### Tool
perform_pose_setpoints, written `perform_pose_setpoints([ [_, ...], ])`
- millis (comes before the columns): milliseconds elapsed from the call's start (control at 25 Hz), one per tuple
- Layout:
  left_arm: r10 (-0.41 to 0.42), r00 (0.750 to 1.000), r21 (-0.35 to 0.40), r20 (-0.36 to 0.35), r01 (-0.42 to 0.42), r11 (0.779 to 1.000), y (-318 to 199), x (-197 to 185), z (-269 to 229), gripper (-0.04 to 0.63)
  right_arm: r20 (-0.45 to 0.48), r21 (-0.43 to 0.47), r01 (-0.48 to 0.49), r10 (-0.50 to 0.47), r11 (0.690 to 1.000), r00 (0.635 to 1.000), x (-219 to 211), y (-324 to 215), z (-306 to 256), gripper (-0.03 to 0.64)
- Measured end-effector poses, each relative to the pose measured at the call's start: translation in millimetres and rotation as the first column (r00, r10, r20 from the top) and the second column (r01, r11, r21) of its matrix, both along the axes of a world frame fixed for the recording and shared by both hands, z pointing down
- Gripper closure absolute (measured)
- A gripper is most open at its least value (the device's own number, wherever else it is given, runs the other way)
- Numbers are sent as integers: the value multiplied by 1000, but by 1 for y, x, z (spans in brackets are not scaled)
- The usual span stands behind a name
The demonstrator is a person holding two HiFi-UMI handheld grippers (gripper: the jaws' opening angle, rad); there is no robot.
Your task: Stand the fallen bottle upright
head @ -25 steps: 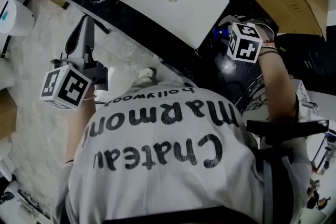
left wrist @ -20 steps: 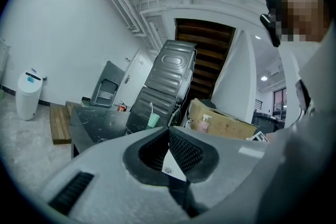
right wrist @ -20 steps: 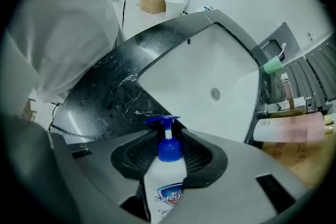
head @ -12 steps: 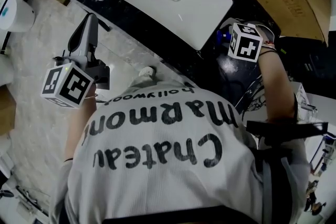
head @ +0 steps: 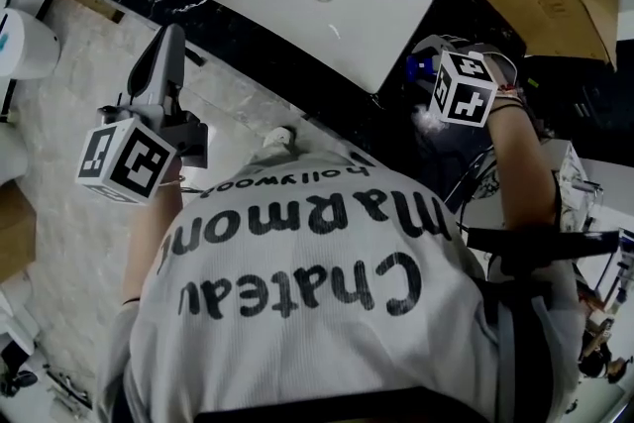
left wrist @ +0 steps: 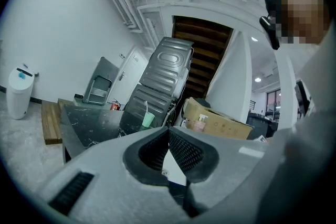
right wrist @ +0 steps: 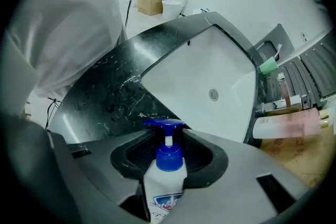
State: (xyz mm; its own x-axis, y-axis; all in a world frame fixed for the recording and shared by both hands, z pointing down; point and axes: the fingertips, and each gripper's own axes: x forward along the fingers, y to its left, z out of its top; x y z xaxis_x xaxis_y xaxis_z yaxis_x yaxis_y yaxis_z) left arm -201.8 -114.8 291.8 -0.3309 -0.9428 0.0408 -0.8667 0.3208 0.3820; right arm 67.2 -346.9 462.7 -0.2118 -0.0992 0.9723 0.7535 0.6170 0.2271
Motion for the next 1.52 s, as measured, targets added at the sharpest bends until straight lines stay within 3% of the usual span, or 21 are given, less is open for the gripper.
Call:
perform_pose_setpoints([
  [360, 74, 997, 16, -19, -73, 997, -20, -10, 0, 581, 204, -63, -157, 167, 986, 965, -27, -3, -33, 485],
  [560, 128, 991, 49, -38, -126, 991, -36, -7, -6, 581, 351, -151, -292, 327, 945, 877, -25, -8, -63, 485],
  [760, 206, 978, 64, -24, -204, 977, -62, 3, -13, 581, 429, -218, -376, 435, 900, 792, -16, -17, -81, 484],
  [960, 289, 957, 66, -12, -288, 955, -89, 17, -18, 581, 520, -264, -455, 523, 851, 676, -7, -28, -100, 485],
  [1320, 367, 930, 85, -7, -365, 927, -120, 29, -26, 581, 638, -401, -553, 656, 731, 404, 19, -61, -130, 485],
  [1520, 403, 915, 82, -15, -401, 912, -135, 38, -27, 581, 665, -454, -571, 686, 684, 294, 34, -73, -141, 483],
])
